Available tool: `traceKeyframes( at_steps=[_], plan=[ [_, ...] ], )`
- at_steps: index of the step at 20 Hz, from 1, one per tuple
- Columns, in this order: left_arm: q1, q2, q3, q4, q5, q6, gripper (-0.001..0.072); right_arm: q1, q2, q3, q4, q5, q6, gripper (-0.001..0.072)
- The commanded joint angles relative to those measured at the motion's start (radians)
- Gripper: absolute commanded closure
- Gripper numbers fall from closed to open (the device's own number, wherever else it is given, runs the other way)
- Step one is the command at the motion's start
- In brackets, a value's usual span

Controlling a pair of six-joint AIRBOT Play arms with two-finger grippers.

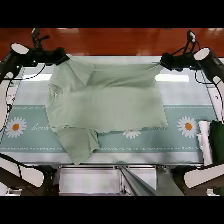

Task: Fold the shirts.

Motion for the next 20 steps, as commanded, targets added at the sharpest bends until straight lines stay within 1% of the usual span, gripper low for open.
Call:
traceKeyframes(
  at_steps=[1, 2, 3, 4, 5, 7, 8, 9, 10, 11, 12, 14, 16, 18, 19, 20],
  plan=[
    [0.003, -0.050, 0.053, -0.090, -0.084, -0.034, 0.0675, -0.021, -0.051, 0.062, 0.172, 0.097, -0.166, 0.0435],
    [0.019, -0.047, 0.068, -0.097, -0.145, -0.076, 0.0581, -0.041, -0.051, 0.094, 0.194, 0.149, -0.169, 0.0366],
    [0.039, -0.042, 0.088, -0.096, -0.230, -0.109, 0.0255, -0.069, -0.050, 0.141, 0.196, 0.221, -0.150, 0.0327],
    [0.064, -0.035, 0.111, -0.091, -0.323, -0.135, 0.0197, -0.103, -0.048, 0.192, 0.197, 0.301, -0.125, 0.0310],
    [0.099, -0.024, 0.142, -0.072, -0.435, -0.165, 0.0197, -0.144, -0.043, 0.248, 0.198, 0.393, -0.093, 0.0306],
    [0.171, 0.029, 0.169, 0.026, -0.620, -0.260, 0.0198, -0.233, -0.003, 0.314, 0.183, 0.551, -0.019, 0.0308],
    [0.203, 0.072, 0.163, 0.081, -0.688, -0.258, 0.0199, -0.275, 0.033, 0.311, 0.151, 0.618, -0.012, 0.0308],
    [0.228, 0.134, 0.137, 0.126, -0.731, -0.240, 0.0199, -0.311, 0.077, 0.292, 0.101, 0.686, -0.031, 0.0308],
    [0.246, 0.201, 0.090, 0.156, -0.735, -0.209, 0.0199, -0.335, 0.124, 0.249, 0.066, 0.732, -0.079, 0.0308],
    [0.260, 0.285, 0.014, 0.183, -0.703, -0.195, 0.0199, -0.354, 0.181, 0.175, 0.035, 0.739, -0.109, 0.0307],
    [0.269, 0.374, -0.094, 0.190, -0.648, -0.177, 0.0199, -0.372, 0.251, 0.056, 0.029, 0.699, -0.124, 0.0307],
    [0.275, 0.544, -0.372, 0.220, -0.567, -0.130, 0.0199, -0.398, 0.397, -0.240, 0.082, 0.563, -0.161, 0.0307],
    [0.296, 0.669, -0.648, 0.360, -0.558, -0.136, 0.0199, -0.422, 0.529, -0.525, 0.146, 0.462, -0.226, 0.0307],
    [0.380, 0.748, -0.866, 0.359, -0.543, -0.135, 0.0199, -0.458, 0.631, -0.736, 0.169, 0.423, -0.283, 0.0307],
    [0.435, 0.777, -0.964, 0.325, -0.528, -0.134, 0.0199, -0.476, 0.672, -0.813, 0.174, 0.415, -0.299, 0.0307],
    [0.487, 0.793, -1.043, 0.280, -0.510, -0.111, 0.0199, -0.483, 0.707, -0.867, 0.182, 0.397, -0.303, 0.0307]
  ],
)
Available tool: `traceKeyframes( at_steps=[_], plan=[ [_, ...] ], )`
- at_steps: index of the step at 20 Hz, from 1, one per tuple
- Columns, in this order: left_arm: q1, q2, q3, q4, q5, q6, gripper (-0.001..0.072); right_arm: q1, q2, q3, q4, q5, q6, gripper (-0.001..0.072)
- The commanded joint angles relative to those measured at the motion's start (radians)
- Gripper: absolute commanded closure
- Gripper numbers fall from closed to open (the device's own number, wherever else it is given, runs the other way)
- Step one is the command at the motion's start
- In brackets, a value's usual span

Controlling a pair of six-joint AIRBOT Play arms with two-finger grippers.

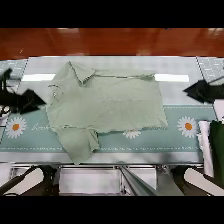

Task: Fold the shirts.

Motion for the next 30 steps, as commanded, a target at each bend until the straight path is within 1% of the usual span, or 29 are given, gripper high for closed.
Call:
traceKeyframes(
  at_steps=[1, 2, 4, 6, 7, 11, 12, 13, 15, 17, 18, 19, 20, 21, 23, 24, 25, 26, 27, 29, 30],
  plan=[
    [0.149, 0.109, -0.328, -0.059, 0.053, 0.062, 0.0199, -0.038, 0.161, -0.280, 0.060, -0.093, -0.066, 0.0307],
    [0.190, 0.106, -0.371, -0.087, 0.065, 0.068, 0.0199, -0.038, 0.178, -0.297, 0.086, -0.090, -0.073, 0.0307],
    [0.253, 0.098, -0.417, -0.108, 0.075, 0.047, 0.0199, -0.038, 0.186, -0.298, 0.090, -0.076, -0.077, 0.0307],
    [0.283, 0.095, -0.433, -0.108, 0.098, 0.068, 0.0199, -0.038, 0.185, -0.298, 0.091, -0.086, -0.077, 0.0307],
    [0.281, 0.095, -0.435, -0.115, 0.123, 0.064, 0.0199, -0.038, 0.185, -0.298, 0.091, -0.087, -0.077, 0.0307],
    [0.197, 0.048, -0.435, -0.212, 0.225, 0.066, 0.0199, -0.038, 0.185, -0.298, 0.093, -0.091, -0.076, 0.0307],
    [0.156, 0.017, -0.435, -0.236, 0.242, 0.091, 0.0199, -0.038, 0.185, -0.298, 0.093, -0.093, -0.076, 0.0307],
    [0.112, -0.016, -0.435, -0.249, 0.246, 0.106, 0.0199, -0.038, 0.185, -0.298, 0.093, -0.094, -0.076, 0.0307],
    [0.040, -0.069, -0.434, -0.251, 0.256, 0.111, 0.0199, -0.038, 0.185, -0.298, 0.093, -0.093, -0.072, 0.0307],
    [0.004, -0.088, -0.424, -0.251, 0.265, 0.118, 0.0202, -0.039, 0.185, -0.297, 0.092, -0.095, -0.072, 0.0307],
    [0.002, -0.087, -0.412, -0.251, 0.264, 0.118, 0.0262, -0.039, 0.185, -0.297, 0.086, -0.103, -0.072, 0.0307],
    [0.002, -0.086, -0.396, -0.251, 0.261, 0.119, 0.0572, -0.039, 0.185, -0.297, 0.078, -0.114, -0.070, 0.0308],
    [0.001, -0.086, -0.380, -0.252, 0.255, 0.119, 0.0685, -0.048, 0.185, -0.297, 0.071, -0.120, -0.068, 0.0308],
    [0.002, -0.086, -0.361, -0.251, 0.243, 0.119, 0.0684, -0.067, 0.185, -0.297, 0.051, -0.131, -0.060, 0.0307],
    [0.002, -0.086, -0.333, -0.251, 0.222, 0.121, 0.0684, -0.139, 0.183, -0.298, -0.051, -0.146, 0.012, 0.0307],
    [0.002, -0.085, -0.323, -0.251, 0.215, 0.121, 0.0684, -0.180, 0.170, -0.298, -0.108, -0.122, 0.053, 0.0307],
    [0.002, -0.084, -0.319, -0.251, 0.211, 0.121, 0.0684, -0.212, 0.141, -0.302, -0.137, -0.057, 0.063, 0.0307],
    [0.002, -0.083, -0.317, -0.251, 0.209, 0.121, 0.0684, -0.223, 0.108, -0.313, -0.139, -0.008, 0.063, 0.0307],
    [0.002, -0.083, -0.317, -0.251, 0.209, 0.121, 0.0684, -0.220, 0.076, -0.327, -0.126, 0.004, 0.067, 0.0306],
    [0.002, -0.083, -0.317, -0.251, 0.209, 0.117, 0.0684, -0.205, 0.002, -0.341, -0.100, 0.049, 0.042, 0.0297],
    [0.002, -0.083, -0.317, -0.251, 0.211, 0.117, 0.0684, -0.192, -0.024, -0.341, -0.082, 0.047, 0.031, 0.0297]
  ],
)
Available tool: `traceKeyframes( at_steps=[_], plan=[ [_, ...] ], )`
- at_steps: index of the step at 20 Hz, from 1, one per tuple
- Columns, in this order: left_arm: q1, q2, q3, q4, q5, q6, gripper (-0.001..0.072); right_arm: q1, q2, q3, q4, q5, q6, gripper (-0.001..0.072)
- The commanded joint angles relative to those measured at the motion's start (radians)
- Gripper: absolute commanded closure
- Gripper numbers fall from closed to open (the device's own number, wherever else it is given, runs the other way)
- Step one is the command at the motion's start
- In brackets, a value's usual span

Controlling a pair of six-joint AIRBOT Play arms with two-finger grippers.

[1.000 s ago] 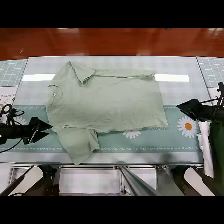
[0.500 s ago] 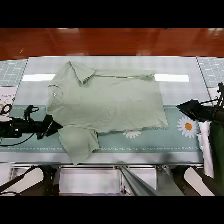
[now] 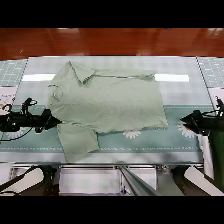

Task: Fold the shirts.

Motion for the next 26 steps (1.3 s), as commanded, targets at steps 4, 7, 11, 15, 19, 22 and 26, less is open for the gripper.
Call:
traceKeyframes(
  at_steps=[4, 7, 11, 15, 19, 22, 26],
  plan=[
    [-0.001, 0.000, 0.006, -0.001, 0.006, -0.002, 0.0684, 0.093, -0.175, -0.012, 0.074, 0.029, -0.048, 0.0296],
    [-0.001, 0.000, 0.006, -0.001, 0.006, -0.002, 0.0684, 0.169, -0.240, 0.005, 0.146, -0.014, -0.066, 0.0296],
    [-0.001, 0.000, 0.006, -0.001, 0.014, -0.002, 0.0684, 0.317, -0.305, 0.077, 0.172, -0.056, -0.051, 0.0310],
    [0.000, 0.001, 0.009, -0.001, 0.013, 0.024, 0.0684, 0.419, -0.311, 0.194, 0.191, -0.014, -0.112, 0.0690],
    [0.000, 0.051, 0.098, -0.060, -0.021, 0.039, 0.0684, 0.429, -0.275, 0.397, 0.188, 0.097, -0.072, 0.0690],
    [-0.001, 0.150, 0.303, -0.239, 0.014, 0.188, 0.0684, 0.429, -0.199, 0.661, 0.190, 0.134, -0.009, 0.0690],
    [-0.001, 0.283, 0.669, -0.337, 0.150, 0.188, 0.0684, 0.429, -0.081, 1.107, 0.163, 0.102, 0.071, 0.0691]
  ],
)
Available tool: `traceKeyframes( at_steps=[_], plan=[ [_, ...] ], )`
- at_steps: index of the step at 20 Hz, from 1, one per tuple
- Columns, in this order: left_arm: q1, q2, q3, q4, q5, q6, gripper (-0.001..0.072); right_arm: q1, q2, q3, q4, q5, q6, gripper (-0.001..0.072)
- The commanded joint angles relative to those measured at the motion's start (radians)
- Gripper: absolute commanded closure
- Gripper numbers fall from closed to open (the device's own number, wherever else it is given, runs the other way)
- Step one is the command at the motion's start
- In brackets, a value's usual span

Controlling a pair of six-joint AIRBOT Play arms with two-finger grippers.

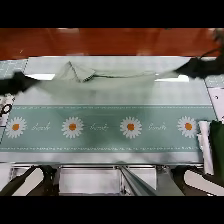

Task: Fold the shirts.

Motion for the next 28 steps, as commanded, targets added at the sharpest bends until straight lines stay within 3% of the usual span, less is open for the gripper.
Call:
traceKeyframes(
  at_steps=[1, 4, 8, 10, 12, 15, 18, 20, 23, 25, 28],
  plan=[
    [0.000, 0.101, 0.317, -0.092, 0.101, 0.034, 0.0685, 0.003, 0.090, 0.401, -0.067, -0.050, 0.091, 0.0690],
    [0.000, 0.146, 0.548, -0.092, 0.155, 0.034, 0.0685, 0.002, 0.122, 0.700, -0.176, -0.070, 0.163, 0.0690],
    [0.028, 0.283, 0.635, -0.083, 0.207, 0.034, 0.0685, 0.002, 0.282, 0.740, -0.226, -0.115, 0.164, 0.0690],
    [0.074, 0.386, 0.634, -0.001, 0.194, 0.005, 0.0684, 0.002, 0.371, 0.740, -0.287, -0.101, 0.164, 0.0690],
    [0.115, 0.504, 0.634, 0.214, 0.147, -0.072, 0.0684, 0.002, 0.453, 0.739, -0.346, -0.038, 0.164, 0.0690],
    [0.086, 0.671, 0.615, 0.529, 0.126, -0.282, 0.0684, 0.002, 0.578, 0.675, -0.443, 0.036, 0.198, 0.0690],
    [0.016, 0.776, 0.551, 0.716, 0.106, -0.398, 0.0685, 0.003, 0.686, 0.547, -0.569, 0.082, 0.265, 0.0690],
    [-0.003, 0.791, 0.494, 0.781, 0.026, -0.444, 0.0684, 0.003, 0.729, 0.441, -0.591, 0.092, 0.282, 0.0690],
    [0.011, 0.763, 0.293, 0.766, -0.002, -0.445, 0.0685, 0.003, 0.716, 0.262, -0.573, 0.084, 0.297, 0.0690],
    [0.014, 0.705, 0.131, 0.634, 0.053, -0.434, 0.0685, 0.003, 0.660, 0.124, -0.552, 0.056, 0.285, 0.0690],
    [-0.002, 0.532, -0.064, 0.275, 0.222, -0.160, 0.0684, 0.003, 0.500, -0.018, -0.394, -0.096, 0.206, 0.0690]
  ],
)
